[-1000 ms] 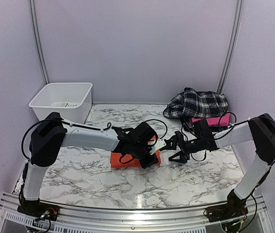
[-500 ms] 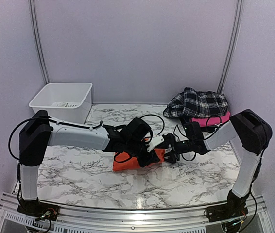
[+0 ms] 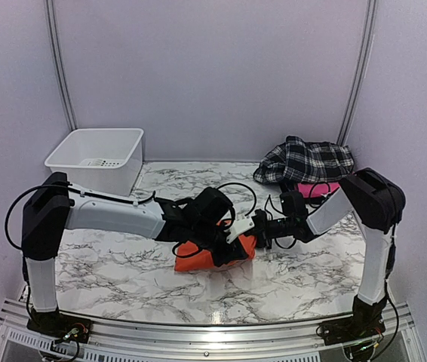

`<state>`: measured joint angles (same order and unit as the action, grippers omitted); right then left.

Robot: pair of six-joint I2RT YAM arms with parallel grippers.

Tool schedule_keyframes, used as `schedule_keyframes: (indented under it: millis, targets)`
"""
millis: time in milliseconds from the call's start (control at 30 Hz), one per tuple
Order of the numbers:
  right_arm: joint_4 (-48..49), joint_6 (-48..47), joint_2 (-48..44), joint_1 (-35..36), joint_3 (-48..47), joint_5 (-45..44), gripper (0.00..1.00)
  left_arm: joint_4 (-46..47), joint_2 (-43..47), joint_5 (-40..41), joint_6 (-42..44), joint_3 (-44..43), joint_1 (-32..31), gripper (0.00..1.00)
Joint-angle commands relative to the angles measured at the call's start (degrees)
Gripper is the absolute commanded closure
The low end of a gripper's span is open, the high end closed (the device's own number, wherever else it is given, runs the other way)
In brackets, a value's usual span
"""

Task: Fold and stack the mixed laundry pile
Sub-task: Pass from the left arm to the right, then turn over the square-folded T-shirt at the center of the board.

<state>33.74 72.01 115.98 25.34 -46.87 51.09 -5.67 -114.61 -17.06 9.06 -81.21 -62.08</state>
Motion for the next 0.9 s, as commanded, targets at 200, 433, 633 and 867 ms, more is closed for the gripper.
schedule_keyframes:
  millis: [200,433,633,867]
  targets:
    - [-23.76,-17.72,-3.03,-0.07,-8.37,-5.88,1.0,0.1,7.1,4.89,-4.08,3.12,0.3,0.43]
    - [-43.25,-35.62,-11.98,-2.15,-13.26,-11.06,1.0,1.48,15.77,5.73,-13.9,9.18,5.89,0.01]
    - [-60.36,-48.6,-23.69,-5.32,-16.44,-19.58,1.0,1.45,20.43,9.79,-19.47,13.01,8.92,0.01]
    - [-83.01,-60.22,-38.78,-12.19,-23.57,-36.97,1.0,-1.53,22.89,16.41,-23.5,14.83,10.04,0.01]
